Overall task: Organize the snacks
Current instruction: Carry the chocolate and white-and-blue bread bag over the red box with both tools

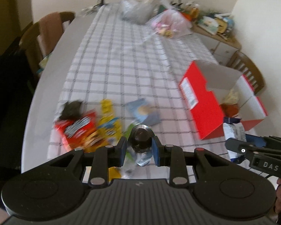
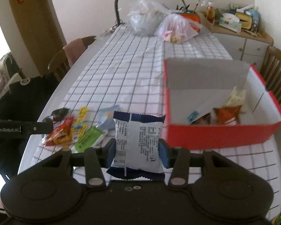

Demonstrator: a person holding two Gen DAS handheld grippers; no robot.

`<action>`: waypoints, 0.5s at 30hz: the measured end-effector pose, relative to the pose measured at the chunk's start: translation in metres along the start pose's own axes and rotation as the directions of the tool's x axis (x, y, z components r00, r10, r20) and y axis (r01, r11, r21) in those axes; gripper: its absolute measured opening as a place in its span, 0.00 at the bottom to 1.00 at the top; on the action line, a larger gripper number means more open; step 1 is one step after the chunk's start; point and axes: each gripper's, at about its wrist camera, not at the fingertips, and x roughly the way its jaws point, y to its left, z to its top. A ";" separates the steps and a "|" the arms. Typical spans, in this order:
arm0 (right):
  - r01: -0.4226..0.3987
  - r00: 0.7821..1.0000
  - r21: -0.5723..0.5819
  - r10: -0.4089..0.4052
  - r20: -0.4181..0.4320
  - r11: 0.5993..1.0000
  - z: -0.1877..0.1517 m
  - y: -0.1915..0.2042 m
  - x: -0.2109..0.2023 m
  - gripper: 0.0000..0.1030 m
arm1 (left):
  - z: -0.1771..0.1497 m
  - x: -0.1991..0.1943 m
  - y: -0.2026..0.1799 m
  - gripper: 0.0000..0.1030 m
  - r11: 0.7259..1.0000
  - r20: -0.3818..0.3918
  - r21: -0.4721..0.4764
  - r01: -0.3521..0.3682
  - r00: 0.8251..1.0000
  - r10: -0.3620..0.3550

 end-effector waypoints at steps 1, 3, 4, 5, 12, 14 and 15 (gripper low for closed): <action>0.003 1.000 0.002 -0.003 0.006 1.000 0.003 -0.006 -0.002 0.45 | 0.004 0.000 -0.008 0.27 1.000 0.007 0.012 0.006 1.000 -0.006; 0.013 1.000 0.001 -0.013 0.019 1.000 0.009 -0.017 -0.005 0.45 | 0.013 0.002 -0.027 0.27 0.999 0.022 0.040 0.018 1.000 -0.019; 0.017 1.000 0.001 -0.017 0.024 1.000 0.012 -0.023 -0.007 0.45 | 0.017 0.004 -0.035 0.27 0.998 0.028 0.054 0.023 0.999 -0.025; 0.021 0.999 0.002 -0.021 0.029 1.000 0.015 -0.030 -0.008 0.45 | 0.020 0.005 -0.044 0.27 0.998 0.033 0.065 0.027 0.999 -0.029; 0.049 0.998 0.015 -0.050 0.046 0.999 0.031 -0.077 -0.011 0.45 | 0.044 0.026 -0.105 0.27 0.991 0.041 0.123 0.050 0.998 -0.056; 0.058 0.997 0.018 -0.059 0.049 0.998 0.035 -0.092 -0.012 0.45 | 0.050 0.033 -0.119 0.27 0.990 0.039 0.130 0.056 0.997 -0.062; 0.061 0.997 0.019 -0.062 0.050 0.998 0.038 -0.099 -0.012 0.45 | 0.053 0.037 -0.127 0.27 0.989 0.036 0.132 0.060 0.997 -0.065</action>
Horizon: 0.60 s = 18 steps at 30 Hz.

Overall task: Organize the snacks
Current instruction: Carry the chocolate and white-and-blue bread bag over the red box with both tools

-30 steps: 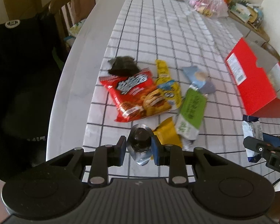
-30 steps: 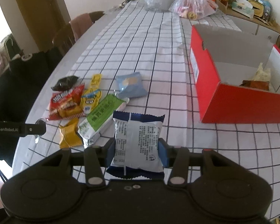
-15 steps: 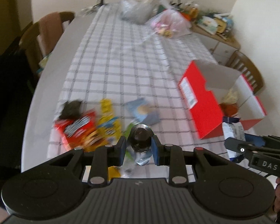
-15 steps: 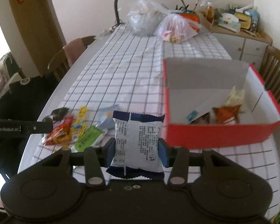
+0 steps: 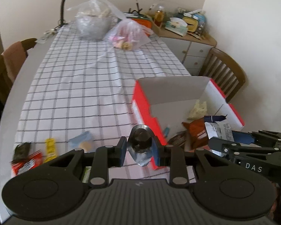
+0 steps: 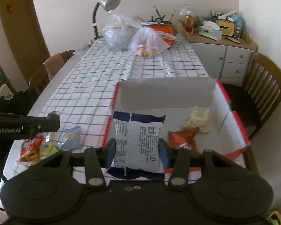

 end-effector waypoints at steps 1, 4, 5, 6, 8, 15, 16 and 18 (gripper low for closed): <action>0.003 1.000 0.000 -0.003 0.001 1.000 0.002 -0.006 0.001 0.45 | 0.003 0.004 -0.006 0.27 1.000 -0.002 0.002 0.002 1.000 -0.002; 0.013 1.000 0.005 -0.013 -0.002 1.000 0.009 -0.028 0.006 0.45 | 0.014 0.019 -0.026 0.27 1.000 -0.014 0.009 0.009 1.000 -0.009; 0.017 1.000 0.009 -0.017 -0.005 1.000 0.012 -0.037 0.009 0.45 | 0.017 0.024 -0.032 0.27 1.000 -0.019 0.011 0.009 1.000 -0.009; 0.018 1.000 0.014 -0.018 -0.011 1.000 0.013 -0.045 0.011 0.45 | 0.020 0.029 -0.038 0.27 1.000 -0.024 0.013 0.011 1.000 -0.010; 0.021 0.999 0.022 -0.021 -0.026 1.000 0.017 -0.060 0.018 0.45 | 0.027 0.041 -0.051 0.27 1.000 -0.033 0.020 0.009 0.999 -0.009; 0.050 0.997 0.036 -0.048 -0.062 0.998 0.023 -0.106 0.037 0.45 | 0.048 0.082 -0.086 0.27 1.000 -0.086 0.020 0.003 0.996 -0.001; 0.055 0.996 0.038 -0.052 -0.067 0.998 0.024 -0.113 0.040 0.45 | 0.051 0.088 -0.090 0.27 1.000 -0.095 0.018 0.001 0.996 0.001; 0.063 0.995 0.044 -0.059 -0.081 0.997 0.027 -0.124 0.048 0.45 | 0.058 0.100 -0.097 0.27 1.000 -0.110 0.017 -0.004 0.994 0.005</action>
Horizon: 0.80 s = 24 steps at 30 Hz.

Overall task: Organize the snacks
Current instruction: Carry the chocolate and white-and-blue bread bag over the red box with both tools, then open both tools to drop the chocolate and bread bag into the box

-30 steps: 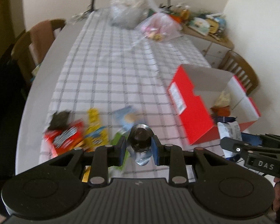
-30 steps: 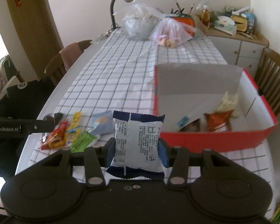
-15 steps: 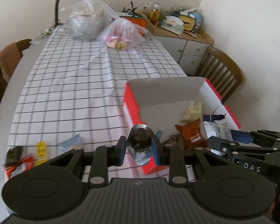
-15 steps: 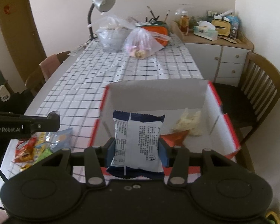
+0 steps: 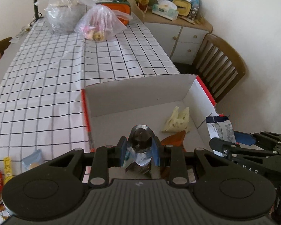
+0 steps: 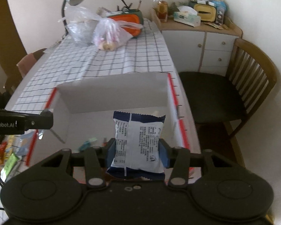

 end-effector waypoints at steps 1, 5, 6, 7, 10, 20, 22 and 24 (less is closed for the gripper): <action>0.003 1.000 -0.002 -0.004 -0.007 1.000 0.001 -0.004 0.004 0.45 | 0.004 0.006 -0.004 0.27 1.000 -0.007 -0.001 -0.007 1.000 0.007; -0.006 0.999 -0.018 0.005 -0.039 1.000 0.005 -0.011 0.021 0.45 | 0.017 0.030 -0.014 0.27 0.999 -0.034 0.004 -0.033 0.999 0.033; -0.014 0.999 -0.023 0.012 -0.046 1.000 0.005 -0.011 0.024 0.45 | 0.020 0.037 -0.016 0.27 0.999 -0.048 0.003 -0.036 0.998 0.036; -0.017 0.999 -0.033 0.016 -0.052 0.999 0.006 -0.011 0.027 0.45 | 0.022 0.043 -0.017 0.27 0.999 -0.059 0.001 -0.043 0.997 0.043; -0.029 0.997 -0.066 0.024 -0.075 0.997 0.006 -0.007 0.037 0.45 | 0.027 0.062 -0.018 0.27 0.998 -0.099 -0.003 -0.063 0.993 0.062; -0.069 0.986 -0.117 0.050 -0.160 0.991 0.003 0.003 0.069 0.45 | 0.034 0.105 -0.009 0.27 0.995 -0.214 -0.040 -0.093 0.973 0.083; -0.080 0.983 -0.123 0.058 -0.173 0.989 0.002 0.005 0.073 0.45 | 0.034 0.110 -0.010 0.27 0.995 -0.231 -0.033 -0.093 0.969 0.083; -0.086 0.982 -0.127 0.063 -0.179 0.988 0.001 0.007 0.075 0.45 | 0.032 0.116 -0.010 0.27 0.995 -0.262 -0.032 -0.095 0.962 0.083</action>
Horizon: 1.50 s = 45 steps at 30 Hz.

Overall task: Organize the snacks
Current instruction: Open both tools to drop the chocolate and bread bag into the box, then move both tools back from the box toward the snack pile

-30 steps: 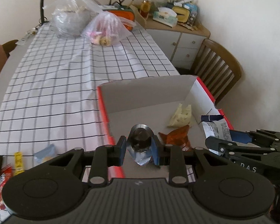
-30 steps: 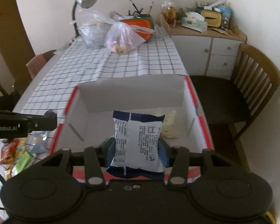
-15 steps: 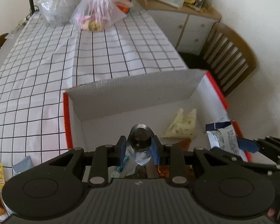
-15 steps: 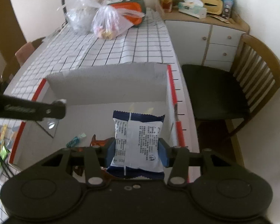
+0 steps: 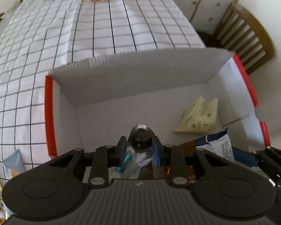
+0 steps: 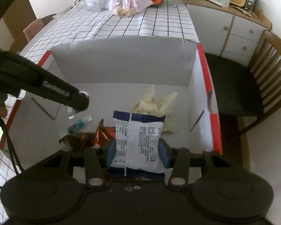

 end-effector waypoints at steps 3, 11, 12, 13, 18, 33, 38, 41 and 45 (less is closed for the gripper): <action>-0.007 1.000 0.005 0.007 -0.006 1.000 0.000 0.000 0.003 0.45 | 0.000 0.008 0.000 0.27 1.000 -0.043 0.000 0.010 0.999 -0.010; -0.008 1.000 0.020 0.008 -0.004 1.000 0.001 -0.003 0.003 0.47 | -0.004 0.019 -0.002 0.27 1.000 -0.081 -0.003 0.018 0.997 -0.018; -0.008 1.000 0.023 0.008 -0.002 1.000 0.001 -0.003 0.003 0.48 | -0.005 0.018 -0.002 0.27 1.000 -0.079 -0.005 0.023 0.997 -0.024; -0.007 1.000 0.025 0.007 0.000 1.000 0.000 -0.004 0.002 0.48 | -0.005 0.017 -0.002 0.28 1.000 -0.078 -0.005 0.027 0.997 -0.027; -0.012 1.000 0.037 0.011 0.021 0.999 -0.001 -0.006 -0.005 0.50 | -0.012 0.010 -0.001 0.43 0.999 -0.055 -0.018 0.031 0.998 -0.032; -0.063 0.990 0.041 0.057 0.128 0.997 -0.005 0.001 -0.049 0.70 | -0.042 -0.055 0.005 0.50 0.998 0.125 -0.026 0.055 0.991 -0.051; -0.081 0.982 0.030 0.075 0.171 0.996 -0.005 0.010 -0.068 0.77 | -0.054 -0.082 0.009 0.50 0.998 0.195 -0.022 0.062 0.979 -0.057; -0.097 0.977 0.021 0.091 0.193 0.995 -0.005 0.016 -0.079 0.79 | -0.062 -0.096 0.012 0.53 0.998 0.231 -0.019 0.063 0.971 -0.057; -0.115 0.969 0.009 0.110 0.220 0.993 -0.008 0.025 -0.092 0.88 | -0.076 -0.113 0.018 0.55 0.998 0.280 -0.011 0.062 0.958 -0.057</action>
